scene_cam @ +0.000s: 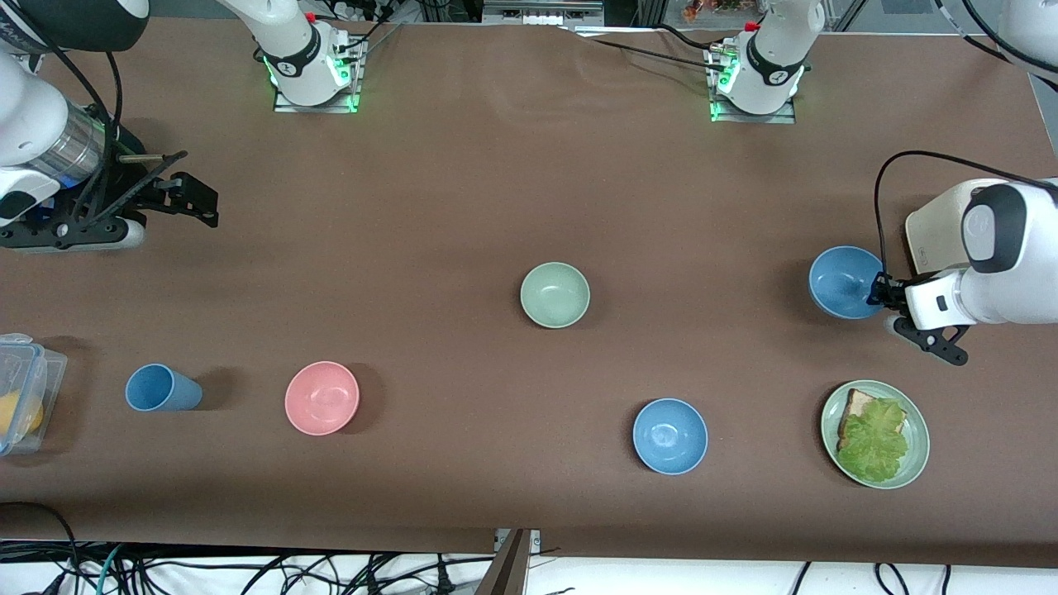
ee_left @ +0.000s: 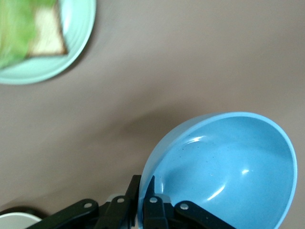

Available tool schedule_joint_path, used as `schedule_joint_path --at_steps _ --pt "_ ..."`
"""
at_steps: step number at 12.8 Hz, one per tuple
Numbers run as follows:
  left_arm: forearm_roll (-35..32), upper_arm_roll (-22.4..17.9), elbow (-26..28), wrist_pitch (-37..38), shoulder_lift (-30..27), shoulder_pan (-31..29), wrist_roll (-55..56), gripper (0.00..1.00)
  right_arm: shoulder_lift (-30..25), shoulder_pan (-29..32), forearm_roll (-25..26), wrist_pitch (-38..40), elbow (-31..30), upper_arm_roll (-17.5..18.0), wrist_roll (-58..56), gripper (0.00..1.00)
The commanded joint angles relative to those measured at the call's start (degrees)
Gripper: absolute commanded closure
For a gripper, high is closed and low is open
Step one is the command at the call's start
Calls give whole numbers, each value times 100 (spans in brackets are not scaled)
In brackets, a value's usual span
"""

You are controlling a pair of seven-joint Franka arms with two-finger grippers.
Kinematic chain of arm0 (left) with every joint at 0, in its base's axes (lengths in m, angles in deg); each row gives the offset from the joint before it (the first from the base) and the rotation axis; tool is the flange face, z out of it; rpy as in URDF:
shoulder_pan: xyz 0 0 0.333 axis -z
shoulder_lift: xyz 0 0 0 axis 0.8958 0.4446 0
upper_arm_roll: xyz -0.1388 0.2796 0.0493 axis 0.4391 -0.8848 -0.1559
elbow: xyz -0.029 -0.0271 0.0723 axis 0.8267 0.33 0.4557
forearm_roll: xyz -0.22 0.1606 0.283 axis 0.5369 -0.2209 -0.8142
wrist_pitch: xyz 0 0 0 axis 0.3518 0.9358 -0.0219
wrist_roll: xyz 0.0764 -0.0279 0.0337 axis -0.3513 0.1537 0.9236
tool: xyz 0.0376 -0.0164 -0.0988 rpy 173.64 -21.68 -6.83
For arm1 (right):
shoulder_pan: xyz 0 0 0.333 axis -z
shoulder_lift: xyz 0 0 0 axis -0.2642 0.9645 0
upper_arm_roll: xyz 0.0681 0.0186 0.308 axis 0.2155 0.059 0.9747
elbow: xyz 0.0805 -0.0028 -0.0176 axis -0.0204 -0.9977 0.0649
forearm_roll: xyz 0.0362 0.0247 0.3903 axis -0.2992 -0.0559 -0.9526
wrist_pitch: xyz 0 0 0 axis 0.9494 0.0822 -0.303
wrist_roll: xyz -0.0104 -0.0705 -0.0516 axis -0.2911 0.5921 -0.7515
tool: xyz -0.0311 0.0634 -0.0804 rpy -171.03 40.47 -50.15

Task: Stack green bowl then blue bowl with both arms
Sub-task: 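Lift the blue bowl with the left gripper and carry it over the green bowl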

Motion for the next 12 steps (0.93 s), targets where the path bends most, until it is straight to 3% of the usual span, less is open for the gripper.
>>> schedule_joint_path --at_steps 1,7,12 --pt "246 324 -368 312 61 299 865 100 -22 71 -97 88 45 26 16 0" --pt "904 369 -588 268 253 1880 3028 100 -22 71 -97 88 36 -1 25 0" --pt "941 334 -605 -837 798 3225 3751 100 -22 71 -97 97 10 -9 16 0"
